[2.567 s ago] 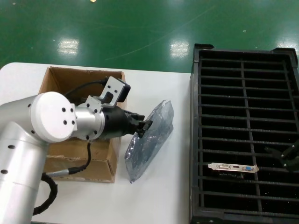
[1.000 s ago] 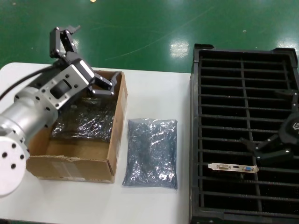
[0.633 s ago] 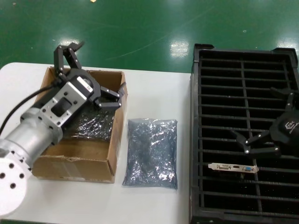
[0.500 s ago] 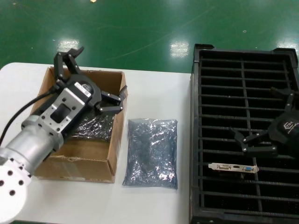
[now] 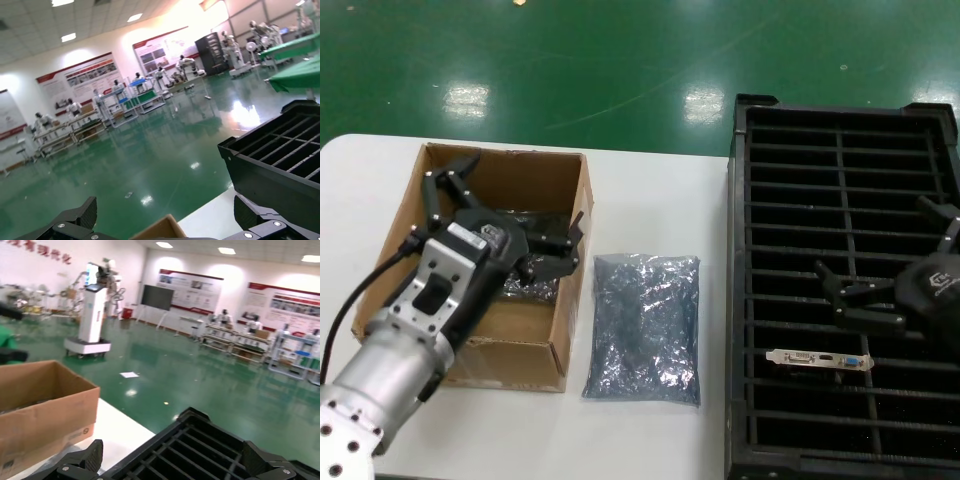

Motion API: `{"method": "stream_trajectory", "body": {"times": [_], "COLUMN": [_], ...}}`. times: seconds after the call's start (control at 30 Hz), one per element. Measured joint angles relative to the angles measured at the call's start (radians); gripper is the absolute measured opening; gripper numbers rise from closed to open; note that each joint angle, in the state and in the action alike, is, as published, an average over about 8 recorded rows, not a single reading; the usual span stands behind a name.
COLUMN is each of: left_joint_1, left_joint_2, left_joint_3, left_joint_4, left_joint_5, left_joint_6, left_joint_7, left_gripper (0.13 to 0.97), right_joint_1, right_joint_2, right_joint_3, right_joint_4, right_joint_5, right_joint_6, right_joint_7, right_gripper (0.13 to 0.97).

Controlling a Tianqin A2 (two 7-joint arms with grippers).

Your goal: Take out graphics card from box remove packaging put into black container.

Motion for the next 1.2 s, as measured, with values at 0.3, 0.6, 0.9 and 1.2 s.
{"method": "stream_trajectory", "body": {"times": [0.3,0.6,0.9,1.2], "left_joint_1": [0.081,0.163,0.238,0.254], "left_joint_2": [0.012,0.023,0.034,0.036], "left_joint_3": [-0.005,-0.010,-0.014,-0.015], "left_joint_4": [0.012,0.024,0.036,0.038], "left_joint_5": [-0.155,-0.309,-0.454,-0.484], "left_joint_6": [-0.088,-0.176,-0.259,-0.276], "left_joint_7": [0.056,0.112,0.165,0.176], "left_gripper": [0.966,0.966,0.966,0.966], "right_joint_1": [-0.059,-0.119,-0.175,-0.186], "right_joint_2": [-0.070,-0.141,-0.206,-0.220], "right_joint_3": [0.006,0.013,0.019,0.020], "right_joint_4": [-0.023,-0.046,-0.067,-0.071], "right_joint_5": [0.062,0.123,0.181,0.193], "right_joint_6": [0.120,0.239,0.351,0.375], "right_joint_7": [-0.067,-0.134,-0.196,-0.210], "right_gripper": [0.966,0.966,0.966,0.966]}}
